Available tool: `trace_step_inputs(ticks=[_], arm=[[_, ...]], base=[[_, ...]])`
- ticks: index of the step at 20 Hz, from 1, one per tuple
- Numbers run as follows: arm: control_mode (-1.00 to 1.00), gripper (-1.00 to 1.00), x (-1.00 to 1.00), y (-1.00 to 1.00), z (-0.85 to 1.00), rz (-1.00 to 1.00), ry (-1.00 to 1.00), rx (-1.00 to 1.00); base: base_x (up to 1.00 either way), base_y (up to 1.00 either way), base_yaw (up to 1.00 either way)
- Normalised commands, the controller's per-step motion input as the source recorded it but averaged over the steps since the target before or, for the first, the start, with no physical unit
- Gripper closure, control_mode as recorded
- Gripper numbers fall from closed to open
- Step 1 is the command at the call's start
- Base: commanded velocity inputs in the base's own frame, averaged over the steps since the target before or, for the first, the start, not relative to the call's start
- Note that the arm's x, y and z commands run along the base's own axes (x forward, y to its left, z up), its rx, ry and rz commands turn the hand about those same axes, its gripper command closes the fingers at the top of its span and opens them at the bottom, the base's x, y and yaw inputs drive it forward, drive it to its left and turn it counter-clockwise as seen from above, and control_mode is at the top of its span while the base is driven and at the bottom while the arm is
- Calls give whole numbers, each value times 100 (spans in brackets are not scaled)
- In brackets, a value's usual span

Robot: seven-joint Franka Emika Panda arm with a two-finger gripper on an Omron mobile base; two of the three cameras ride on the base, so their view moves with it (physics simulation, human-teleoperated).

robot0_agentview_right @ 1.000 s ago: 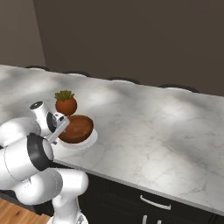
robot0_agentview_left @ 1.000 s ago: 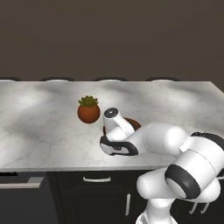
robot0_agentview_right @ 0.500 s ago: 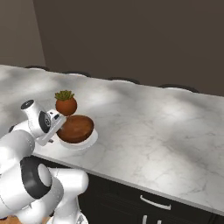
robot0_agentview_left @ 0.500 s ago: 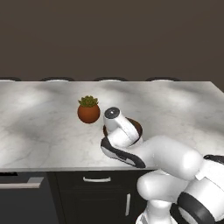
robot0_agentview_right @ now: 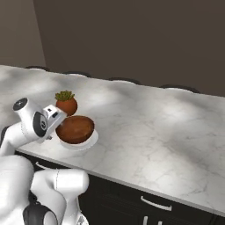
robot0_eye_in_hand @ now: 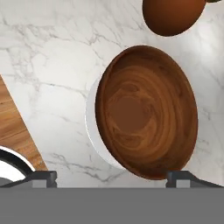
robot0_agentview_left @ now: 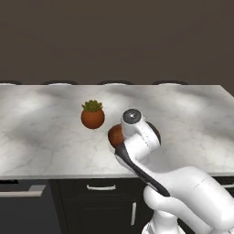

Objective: Move the bowls from the cabinet to the plates on the dining table.

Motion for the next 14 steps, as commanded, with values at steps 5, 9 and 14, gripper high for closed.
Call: trace_step_inputs(ticks=[5, 9, 14], arm=[[-100, -100, -25, -43, 64, -8, -15, 12], [-100, -100, -17, -42, 67, -10, -17, 12], [-100, -100, -7, -37, 71, -10, -18, 14]], base=[[0, 0, 0], [0, 0, 0], [0, 0, 0]])
